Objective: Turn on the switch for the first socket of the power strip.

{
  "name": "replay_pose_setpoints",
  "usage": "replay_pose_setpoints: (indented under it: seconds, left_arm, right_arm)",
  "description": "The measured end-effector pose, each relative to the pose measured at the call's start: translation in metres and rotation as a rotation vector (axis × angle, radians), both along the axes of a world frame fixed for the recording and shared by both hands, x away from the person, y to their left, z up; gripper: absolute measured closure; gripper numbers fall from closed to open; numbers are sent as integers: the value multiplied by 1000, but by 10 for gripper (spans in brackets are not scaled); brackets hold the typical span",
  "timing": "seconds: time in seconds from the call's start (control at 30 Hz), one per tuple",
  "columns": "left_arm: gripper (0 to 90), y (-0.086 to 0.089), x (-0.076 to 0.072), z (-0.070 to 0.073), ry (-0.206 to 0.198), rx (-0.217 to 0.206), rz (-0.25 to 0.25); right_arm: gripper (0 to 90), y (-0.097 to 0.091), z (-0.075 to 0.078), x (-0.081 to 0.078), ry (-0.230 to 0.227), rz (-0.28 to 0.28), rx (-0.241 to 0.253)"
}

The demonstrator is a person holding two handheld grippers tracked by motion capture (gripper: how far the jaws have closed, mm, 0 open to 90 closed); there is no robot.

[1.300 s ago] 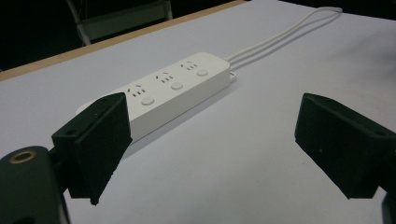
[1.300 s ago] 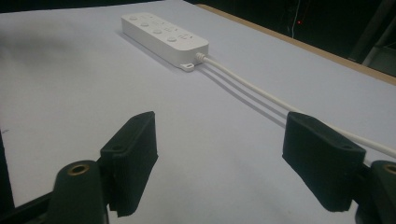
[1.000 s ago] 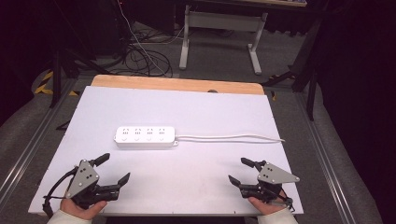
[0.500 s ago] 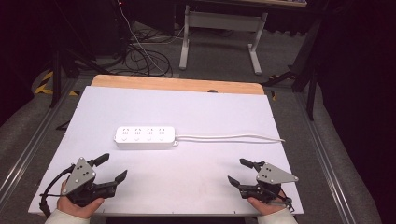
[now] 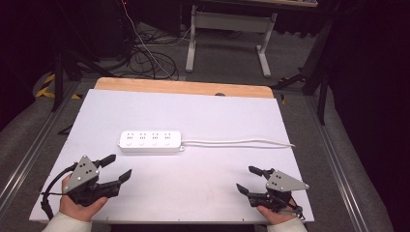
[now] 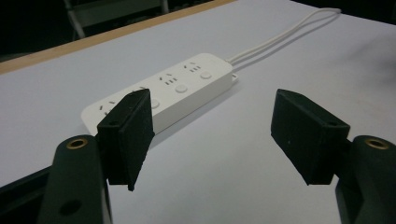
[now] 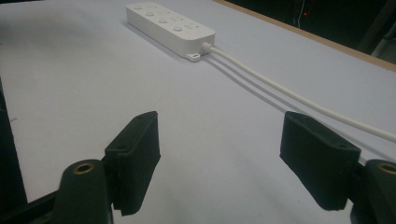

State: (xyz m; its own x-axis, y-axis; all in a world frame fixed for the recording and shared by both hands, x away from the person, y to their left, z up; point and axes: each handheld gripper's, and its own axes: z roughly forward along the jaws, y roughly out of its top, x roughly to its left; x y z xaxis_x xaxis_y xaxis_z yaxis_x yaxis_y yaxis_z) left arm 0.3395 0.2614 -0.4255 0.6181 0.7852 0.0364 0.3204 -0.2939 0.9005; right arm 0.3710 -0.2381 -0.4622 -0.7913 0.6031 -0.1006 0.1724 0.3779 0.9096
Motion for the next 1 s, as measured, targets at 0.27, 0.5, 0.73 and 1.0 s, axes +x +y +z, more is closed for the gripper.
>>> replay_pose_setpoints:
  seconds: [0.27,0.5,0.73,1.0]
  left_arm:
    - [336,-6,12,16,-7,27,-41]
    - [356,-15,22,30,-16,70,-32]
    - [343,-20,37,39,1,52,-23]
    - [312,-27,52,46,15,57,-27]
  right_arm:
    - [287,-1,-1,-1,5,-3,5]
    - [287,0,-2,-1,10,8,0]
    - [287,0,-2,-1,10,10,0]
    - [287,0,-1,-1,6,14,3]
